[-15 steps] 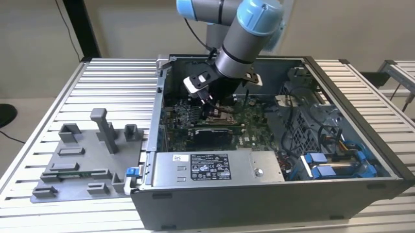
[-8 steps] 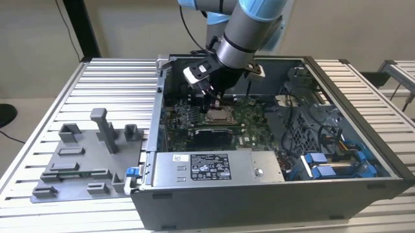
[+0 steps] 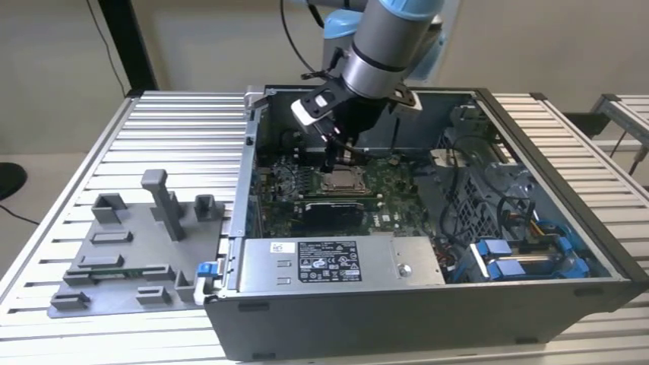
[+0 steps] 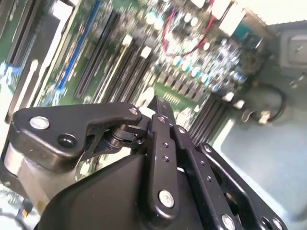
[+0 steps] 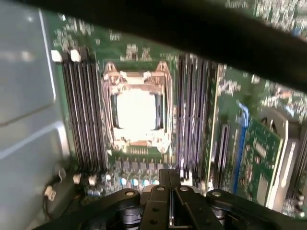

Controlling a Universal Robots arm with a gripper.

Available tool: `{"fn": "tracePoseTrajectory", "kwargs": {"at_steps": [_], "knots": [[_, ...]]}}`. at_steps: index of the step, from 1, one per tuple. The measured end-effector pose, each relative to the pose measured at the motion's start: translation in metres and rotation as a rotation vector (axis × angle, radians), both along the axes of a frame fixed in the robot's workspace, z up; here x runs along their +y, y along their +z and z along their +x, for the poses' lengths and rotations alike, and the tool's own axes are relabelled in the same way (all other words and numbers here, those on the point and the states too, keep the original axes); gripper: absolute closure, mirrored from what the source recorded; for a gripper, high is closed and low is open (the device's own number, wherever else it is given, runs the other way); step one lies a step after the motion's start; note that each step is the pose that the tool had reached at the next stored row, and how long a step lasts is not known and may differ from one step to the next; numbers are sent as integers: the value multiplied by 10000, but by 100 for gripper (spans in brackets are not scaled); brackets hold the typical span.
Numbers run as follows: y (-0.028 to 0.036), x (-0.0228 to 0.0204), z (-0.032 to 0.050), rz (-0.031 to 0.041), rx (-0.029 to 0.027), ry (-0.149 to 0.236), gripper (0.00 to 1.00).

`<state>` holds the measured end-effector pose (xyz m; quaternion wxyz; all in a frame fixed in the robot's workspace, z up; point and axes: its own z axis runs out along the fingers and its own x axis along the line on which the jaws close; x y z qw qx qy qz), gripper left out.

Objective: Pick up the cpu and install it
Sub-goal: 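Install the second cpu locking lever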

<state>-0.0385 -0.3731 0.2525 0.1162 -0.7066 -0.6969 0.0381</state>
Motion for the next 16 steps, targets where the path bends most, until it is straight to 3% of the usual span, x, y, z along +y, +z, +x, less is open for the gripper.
{"fn": "tracePoseTrajectory", "kwargs": {"at_steps": [9, 16], "knots": [[0, 14, 44, 3, -1604, -3, 100], [0, 14, 45, 3, -1660, -2, 100]]}}
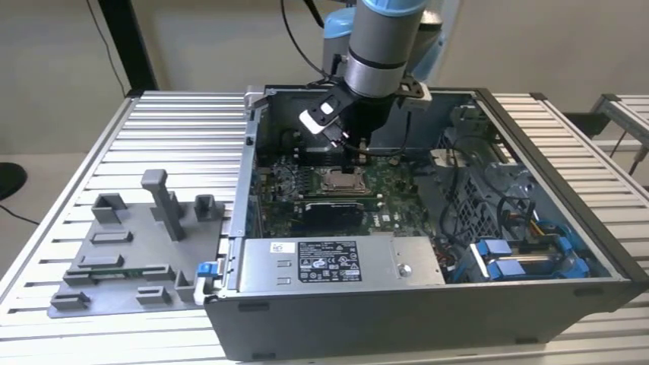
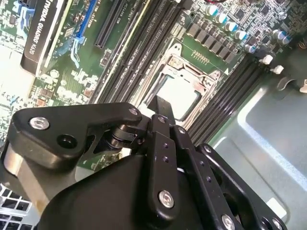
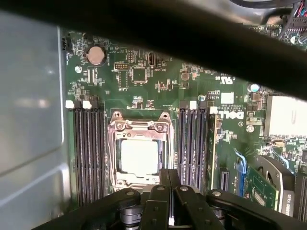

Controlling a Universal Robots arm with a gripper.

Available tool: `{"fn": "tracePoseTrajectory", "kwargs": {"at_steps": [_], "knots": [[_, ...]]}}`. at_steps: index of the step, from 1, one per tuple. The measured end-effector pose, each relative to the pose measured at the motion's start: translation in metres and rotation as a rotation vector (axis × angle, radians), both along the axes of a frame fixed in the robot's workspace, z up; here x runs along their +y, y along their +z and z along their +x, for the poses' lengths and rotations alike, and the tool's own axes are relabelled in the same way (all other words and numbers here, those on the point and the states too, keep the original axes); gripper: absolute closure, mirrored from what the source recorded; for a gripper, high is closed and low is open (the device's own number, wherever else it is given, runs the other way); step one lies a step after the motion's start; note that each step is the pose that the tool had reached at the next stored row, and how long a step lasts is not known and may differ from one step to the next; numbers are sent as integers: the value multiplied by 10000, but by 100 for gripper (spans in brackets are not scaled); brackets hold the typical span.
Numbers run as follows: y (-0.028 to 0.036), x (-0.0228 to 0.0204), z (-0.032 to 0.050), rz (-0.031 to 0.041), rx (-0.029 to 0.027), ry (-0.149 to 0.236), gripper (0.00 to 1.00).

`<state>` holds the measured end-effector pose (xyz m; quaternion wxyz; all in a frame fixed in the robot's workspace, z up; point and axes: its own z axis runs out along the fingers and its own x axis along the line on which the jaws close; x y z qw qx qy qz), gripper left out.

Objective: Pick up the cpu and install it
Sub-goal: 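Install the second cpu locking lever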

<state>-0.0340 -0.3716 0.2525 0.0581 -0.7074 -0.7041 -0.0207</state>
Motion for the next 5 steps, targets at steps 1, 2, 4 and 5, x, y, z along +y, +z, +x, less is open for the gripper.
{"fn": "tracePoseTrajectory", "kwargs": {"at_steps": [1, 2, 4, 5], "knots": [[0, 0, 0, 0, -6, 0, 100], [0, 0, 0, 0, -13, 0, 100], [0, 0, 0, 0, -25, 0, 100], [0, 0, 0, 0, -31, 0, 100]]}}
